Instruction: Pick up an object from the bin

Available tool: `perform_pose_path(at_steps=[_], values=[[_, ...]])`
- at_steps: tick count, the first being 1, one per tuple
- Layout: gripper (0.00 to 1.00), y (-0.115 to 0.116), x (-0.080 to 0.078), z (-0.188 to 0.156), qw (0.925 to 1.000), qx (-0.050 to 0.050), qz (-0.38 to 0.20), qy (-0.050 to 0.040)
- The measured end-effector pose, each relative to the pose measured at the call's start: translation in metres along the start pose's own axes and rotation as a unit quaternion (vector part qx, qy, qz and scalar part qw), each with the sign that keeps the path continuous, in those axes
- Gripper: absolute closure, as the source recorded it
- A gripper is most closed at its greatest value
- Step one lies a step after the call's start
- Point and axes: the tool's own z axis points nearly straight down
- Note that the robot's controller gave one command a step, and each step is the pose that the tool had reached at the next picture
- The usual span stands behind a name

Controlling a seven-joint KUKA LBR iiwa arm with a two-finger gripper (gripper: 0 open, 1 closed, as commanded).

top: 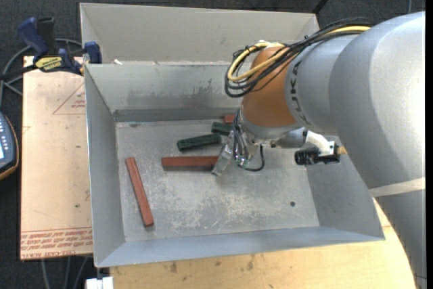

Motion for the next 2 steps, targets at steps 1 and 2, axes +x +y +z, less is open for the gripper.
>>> perform_pose_path(at_steps=[1, 2], values=[[0.00, 0.000, 0.000, 0.000, 1.0000, 0.001, 0.000, -0.0001], [0.00, 0.062, 0.044, -0.028, 0.9999, -0.002, 0.016, 0.0003]])
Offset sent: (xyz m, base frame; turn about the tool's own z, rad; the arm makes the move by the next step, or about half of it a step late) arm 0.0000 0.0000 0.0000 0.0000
